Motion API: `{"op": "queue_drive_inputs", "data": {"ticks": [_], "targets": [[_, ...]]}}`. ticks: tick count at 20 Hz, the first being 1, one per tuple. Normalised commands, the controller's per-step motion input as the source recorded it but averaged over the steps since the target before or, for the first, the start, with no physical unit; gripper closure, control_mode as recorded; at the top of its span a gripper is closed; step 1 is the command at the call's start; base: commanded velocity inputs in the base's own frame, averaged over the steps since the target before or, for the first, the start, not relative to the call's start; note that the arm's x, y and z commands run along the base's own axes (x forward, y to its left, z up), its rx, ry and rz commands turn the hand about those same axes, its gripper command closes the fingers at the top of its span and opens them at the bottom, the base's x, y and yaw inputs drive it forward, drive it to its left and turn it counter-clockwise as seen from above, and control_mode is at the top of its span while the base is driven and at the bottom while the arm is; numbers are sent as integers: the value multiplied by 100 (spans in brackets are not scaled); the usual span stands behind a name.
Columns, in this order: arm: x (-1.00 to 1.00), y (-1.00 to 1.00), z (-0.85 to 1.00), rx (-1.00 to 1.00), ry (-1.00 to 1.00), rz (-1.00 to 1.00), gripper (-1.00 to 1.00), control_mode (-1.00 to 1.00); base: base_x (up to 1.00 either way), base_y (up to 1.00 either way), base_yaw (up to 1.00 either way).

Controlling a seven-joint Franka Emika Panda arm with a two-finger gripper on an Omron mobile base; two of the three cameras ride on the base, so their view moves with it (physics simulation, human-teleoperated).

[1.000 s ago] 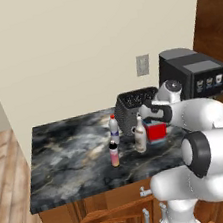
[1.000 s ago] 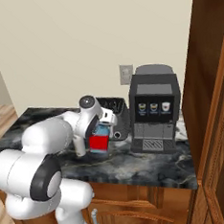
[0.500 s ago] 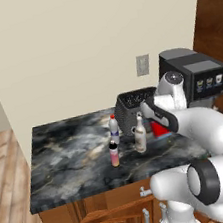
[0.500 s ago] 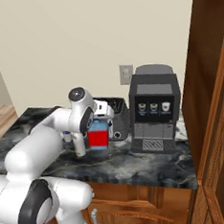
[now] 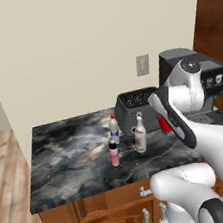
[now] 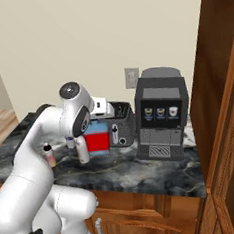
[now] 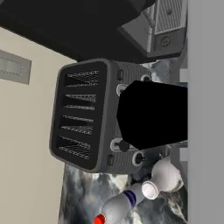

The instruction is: Sort all alcoholic drinks to one cabinet, and non-alcoholic drinks to the other.

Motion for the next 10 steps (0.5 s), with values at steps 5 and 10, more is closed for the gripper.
{"op": "queue_drive_inputs", "data": {"ticks": [5, 10], "targets": [[-54, 0, 99, 0, -1, 3, 100, -100, 0, 0, 0], [-43, 1, 87, 2, -8, 0, 100, -100, 0, 0, 0]]}}
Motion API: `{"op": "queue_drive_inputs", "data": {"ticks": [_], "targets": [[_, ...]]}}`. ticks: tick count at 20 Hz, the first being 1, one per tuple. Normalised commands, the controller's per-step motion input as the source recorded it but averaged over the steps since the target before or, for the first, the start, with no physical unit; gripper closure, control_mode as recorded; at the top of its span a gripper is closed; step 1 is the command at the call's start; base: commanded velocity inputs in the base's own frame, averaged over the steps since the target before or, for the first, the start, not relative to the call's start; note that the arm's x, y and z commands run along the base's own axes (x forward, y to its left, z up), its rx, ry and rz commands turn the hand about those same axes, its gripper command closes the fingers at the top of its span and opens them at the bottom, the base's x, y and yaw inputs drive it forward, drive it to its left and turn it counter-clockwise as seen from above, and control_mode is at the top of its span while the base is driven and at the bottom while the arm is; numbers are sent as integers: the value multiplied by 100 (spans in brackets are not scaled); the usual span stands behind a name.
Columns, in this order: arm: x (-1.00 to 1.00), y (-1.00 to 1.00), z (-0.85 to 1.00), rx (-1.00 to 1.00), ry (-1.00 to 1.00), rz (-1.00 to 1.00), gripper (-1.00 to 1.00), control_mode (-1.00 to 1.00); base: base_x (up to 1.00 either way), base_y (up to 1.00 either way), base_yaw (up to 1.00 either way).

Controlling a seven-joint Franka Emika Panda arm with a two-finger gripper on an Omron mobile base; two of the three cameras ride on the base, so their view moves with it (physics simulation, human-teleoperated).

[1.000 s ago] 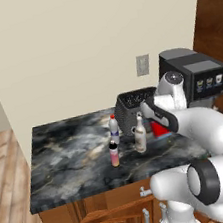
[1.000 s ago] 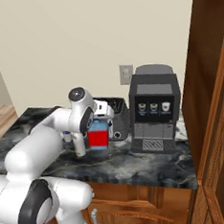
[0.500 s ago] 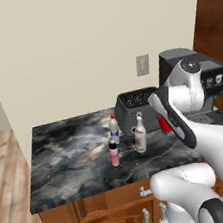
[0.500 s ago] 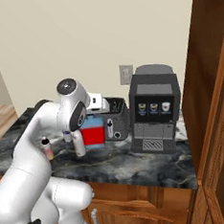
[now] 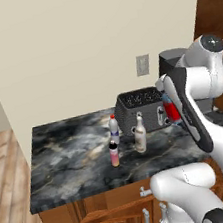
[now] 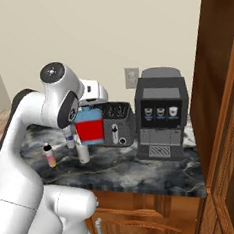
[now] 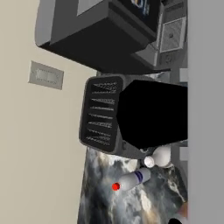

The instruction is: Sort all alcoholic drinks to one cabinet, and non-alcoholic drinks to the other.

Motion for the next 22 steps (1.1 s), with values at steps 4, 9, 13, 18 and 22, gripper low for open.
{"op": "queue_drive_inputs", "data": {"ticks": [4, 9, 13, 18, 22], "targets": [[-41, 9, 65, 8, -15, -1, 100, -100, 0, 0, 0], [-24, 7, 58, 6, -13, -4, 100, -100, 0, 0, 0], [-2, 12, 17, 0, -4, -8, 100, -100, 0, 0, 0], [2, 20, 0, 0, 0, -7, 100, -100, 0, 0, 0], [0, 11, 0, 0, 0, 0, 100, -100, 0, 0, 0]]}}
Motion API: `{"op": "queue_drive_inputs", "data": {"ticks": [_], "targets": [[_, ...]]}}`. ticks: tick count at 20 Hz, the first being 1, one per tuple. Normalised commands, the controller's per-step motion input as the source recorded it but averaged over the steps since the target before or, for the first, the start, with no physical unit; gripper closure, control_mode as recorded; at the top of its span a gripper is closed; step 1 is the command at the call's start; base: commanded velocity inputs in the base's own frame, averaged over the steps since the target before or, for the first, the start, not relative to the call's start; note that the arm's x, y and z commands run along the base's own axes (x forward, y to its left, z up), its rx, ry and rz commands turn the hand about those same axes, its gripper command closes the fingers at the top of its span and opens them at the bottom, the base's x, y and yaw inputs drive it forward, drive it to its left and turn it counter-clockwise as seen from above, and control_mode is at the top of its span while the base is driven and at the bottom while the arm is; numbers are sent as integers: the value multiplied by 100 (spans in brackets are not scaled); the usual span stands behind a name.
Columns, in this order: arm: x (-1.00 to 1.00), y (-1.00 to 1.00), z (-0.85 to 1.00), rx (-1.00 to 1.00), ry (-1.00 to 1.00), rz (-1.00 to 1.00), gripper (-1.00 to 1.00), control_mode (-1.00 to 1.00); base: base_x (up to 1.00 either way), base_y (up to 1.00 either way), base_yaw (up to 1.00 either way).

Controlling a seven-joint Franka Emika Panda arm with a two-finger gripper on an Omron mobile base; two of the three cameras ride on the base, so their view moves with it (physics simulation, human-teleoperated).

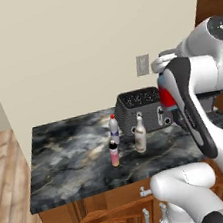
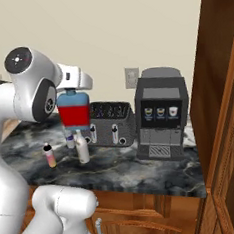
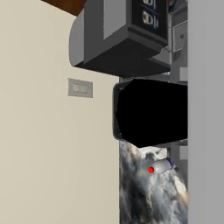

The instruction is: Sort all alcoholic drinks to one cabinet, and non-alcoholic drinks to the other.

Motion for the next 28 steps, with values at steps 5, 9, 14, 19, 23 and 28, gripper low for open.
{"op": "queue_drive_inputs", "data": {"ticks": [5, 9, 14, 19, 23, 28], "targets": [[-2, 9, 0, 0, 0, 0, 100, 100, -26, 8, 0], [0, 0, 0, 0, 0, 0, 100, 100, -79, 16, 0], [0, 0, 0, 0, 0, 0, 100, 100, -70, 35, 0], [0, 0, 0, 0, 0, 0, 100, 100, -31, 72, -12], [0, 0, 0, 0, 0, 0, 100, 100, -15, 85, -31], [0, 0, 0, 0, 0, 0, 100, 100, -36, 61, -37]]}}
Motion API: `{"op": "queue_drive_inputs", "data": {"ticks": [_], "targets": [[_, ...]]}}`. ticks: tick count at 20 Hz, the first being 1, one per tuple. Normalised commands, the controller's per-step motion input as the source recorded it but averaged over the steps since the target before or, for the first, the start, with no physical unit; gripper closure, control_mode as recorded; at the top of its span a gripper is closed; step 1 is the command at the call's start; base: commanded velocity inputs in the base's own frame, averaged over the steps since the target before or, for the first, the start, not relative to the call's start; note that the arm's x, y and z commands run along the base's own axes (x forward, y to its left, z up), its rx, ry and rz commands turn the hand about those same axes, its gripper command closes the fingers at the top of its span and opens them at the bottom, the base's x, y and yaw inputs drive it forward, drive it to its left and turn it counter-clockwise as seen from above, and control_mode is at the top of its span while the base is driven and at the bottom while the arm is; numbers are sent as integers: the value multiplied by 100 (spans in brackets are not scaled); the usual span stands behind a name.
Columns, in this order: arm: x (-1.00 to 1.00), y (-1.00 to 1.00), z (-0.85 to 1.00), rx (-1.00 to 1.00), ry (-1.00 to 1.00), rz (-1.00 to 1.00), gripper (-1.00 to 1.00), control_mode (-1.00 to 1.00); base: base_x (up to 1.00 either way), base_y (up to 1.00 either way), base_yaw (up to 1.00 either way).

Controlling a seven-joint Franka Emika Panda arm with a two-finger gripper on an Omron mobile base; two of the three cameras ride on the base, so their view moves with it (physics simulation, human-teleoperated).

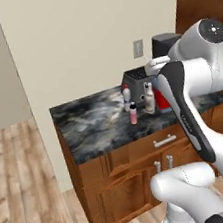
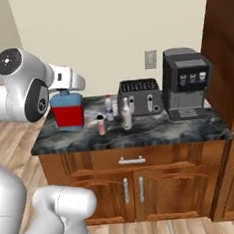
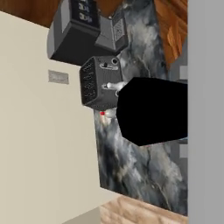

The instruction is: Sort all alcoholic drinks to one cabinet, and non-alcoholic drinks to the other.

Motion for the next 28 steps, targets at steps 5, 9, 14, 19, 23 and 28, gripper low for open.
{"op": "queue_drive_inputs", "data": {"ticks": [5, 9, 14, 19, 23, 28], "targets": [[0, 0, 0, 0, 0, 0, 100, 100, -61, 30, -43], [0, 0, 0, 0, 0, 0, 100, 100, -59, 9, -49], [0, 0, 0, 0, 0, 0, 100, 100, -53, 0, -55], [0, 0, 0, 0, 0, 0, 100, 100, -52, -1, -56], [0, 0, 0, 0, 0, 0, 100, 100, -35, -15, -54], [0, 0, 0, 0, 0, 0, 100, 100, -13, -28, -50]]}}
